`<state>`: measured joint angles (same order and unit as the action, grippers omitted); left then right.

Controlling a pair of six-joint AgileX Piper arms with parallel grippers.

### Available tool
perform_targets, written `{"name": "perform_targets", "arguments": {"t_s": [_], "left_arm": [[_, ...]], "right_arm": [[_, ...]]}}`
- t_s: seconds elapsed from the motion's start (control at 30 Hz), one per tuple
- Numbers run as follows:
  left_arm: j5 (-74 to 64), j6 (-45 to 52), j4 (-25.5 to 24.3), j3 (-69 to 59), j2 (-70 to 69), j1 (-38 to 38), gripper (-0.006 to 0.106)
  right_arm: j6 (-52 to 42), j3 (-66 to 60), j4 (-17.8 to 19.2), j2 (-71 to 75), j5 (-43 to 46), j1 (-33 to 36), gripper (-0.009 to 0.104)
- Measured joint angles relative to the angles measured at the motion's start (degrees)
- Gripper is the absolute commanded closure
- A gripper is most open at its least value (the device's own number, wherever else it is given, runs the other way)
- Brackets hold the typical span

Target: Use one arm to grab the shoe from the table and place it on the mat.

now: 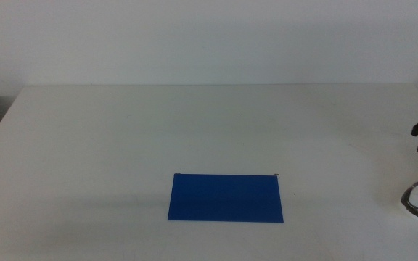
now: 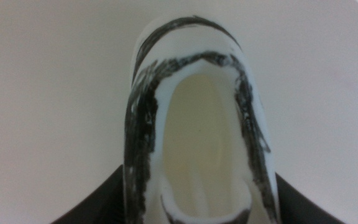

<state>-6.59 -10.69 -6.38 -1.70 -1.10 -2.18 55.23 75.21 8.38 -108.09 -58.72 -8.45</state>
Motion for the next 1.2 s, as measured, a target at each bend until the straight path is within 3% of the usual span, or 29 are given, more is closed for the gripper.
{"name": "perform_targets", "arguments": {"t_s": [0.23, 0.43, 1.2], "left_arm": [[0.0, 0.0, 0.0, 0.0, 0.0, 0.0, 0.007], [0.0, 0.0, 0.0, 0.0, 0.0, 0.0, 0.007], [0.0, 0.0, 0.0, 0.0, 0.0, 0.0, 0.007]], "right_arm": [[1.0, 3.0, -1.6, 0.9, -5.2, 4.1, 0.084], [3.8, 7.5, -2.0, 1.1, -9.9, 11.7, 0.084], [23.1, 16.5, -4.8, 1.1, -7.7, 39.5, 0.084]]}}
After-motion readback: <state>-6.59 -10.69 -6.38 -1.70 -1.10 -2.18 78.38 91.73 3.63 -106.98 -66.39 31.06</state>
